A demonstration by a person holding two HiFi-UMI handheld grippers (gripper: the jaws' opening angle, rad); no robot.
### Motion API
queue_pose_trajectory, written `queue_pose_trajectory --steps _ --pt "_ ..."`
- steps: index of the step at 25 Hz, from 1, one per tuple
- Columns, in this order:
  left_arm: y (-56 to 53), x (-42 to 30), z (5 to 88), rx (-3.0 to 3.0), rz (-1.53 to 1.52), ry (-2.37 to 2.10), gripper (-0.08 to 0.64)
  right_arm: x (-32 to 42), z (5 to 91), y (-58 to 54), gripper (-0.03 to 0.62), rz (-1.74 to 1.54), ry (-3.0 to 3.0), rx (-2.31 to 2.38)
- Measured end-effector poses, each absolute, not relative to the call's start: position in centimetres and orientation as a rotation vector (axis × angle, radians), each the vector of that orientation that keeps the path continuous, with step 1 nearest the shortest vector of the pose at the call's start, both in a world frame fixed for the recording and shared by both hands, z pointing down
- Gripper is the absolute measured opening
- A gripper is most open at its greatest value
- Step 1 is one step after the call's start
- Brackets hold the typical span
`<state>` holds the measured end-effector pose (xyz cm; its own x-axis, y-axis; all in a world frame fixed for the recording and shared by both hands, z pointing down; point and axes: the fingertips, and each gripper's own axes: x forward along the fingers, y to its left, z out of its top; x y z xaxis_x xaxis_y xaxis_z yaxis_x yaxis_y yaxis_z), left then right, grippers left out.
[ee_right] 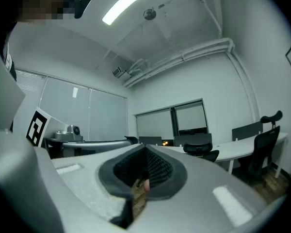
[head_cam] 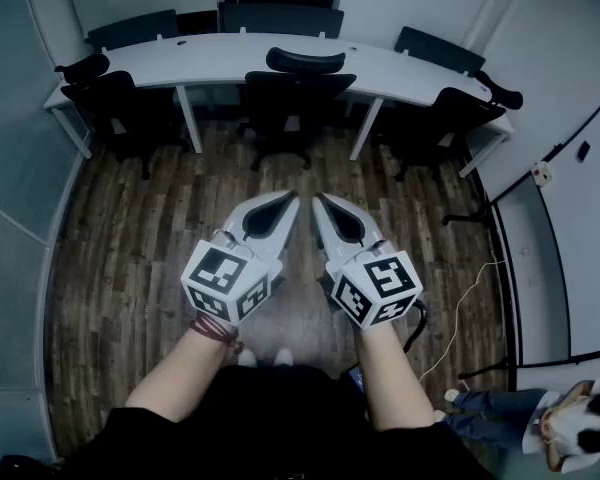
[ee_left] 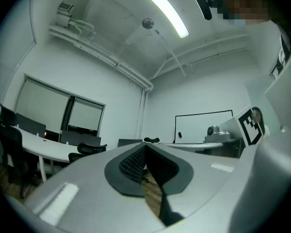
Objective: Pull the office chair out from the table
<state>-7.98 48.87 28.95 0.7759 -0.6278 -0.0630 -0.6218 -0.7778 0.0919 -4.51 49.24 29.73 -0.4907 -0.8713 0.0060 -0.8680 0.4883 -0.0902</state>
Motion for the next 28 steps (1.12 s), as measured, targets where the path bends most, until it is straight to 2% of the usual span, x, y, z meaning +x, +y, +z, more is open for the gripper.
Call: queue_pose_trajectory --steps 12,20,28 --pt "47.4 -6.0 28.1 2.863 -0.23 -0.997 0.005 -2.1 29.6 48.0 0.002 -0.23 2.622 -1.503" --pt "46.7 -3.5 29.2 2.862 -0.116 -1.07 0.005 0.1 30.0 47.7 0.002 -0.237 2.634 -1.475" --pt "45.1 -4.2 29.7 2.859 -0.102 -1.123 0.002 -0.8 30.3 45.6 0.002 -0.239 2.657 -1.434"
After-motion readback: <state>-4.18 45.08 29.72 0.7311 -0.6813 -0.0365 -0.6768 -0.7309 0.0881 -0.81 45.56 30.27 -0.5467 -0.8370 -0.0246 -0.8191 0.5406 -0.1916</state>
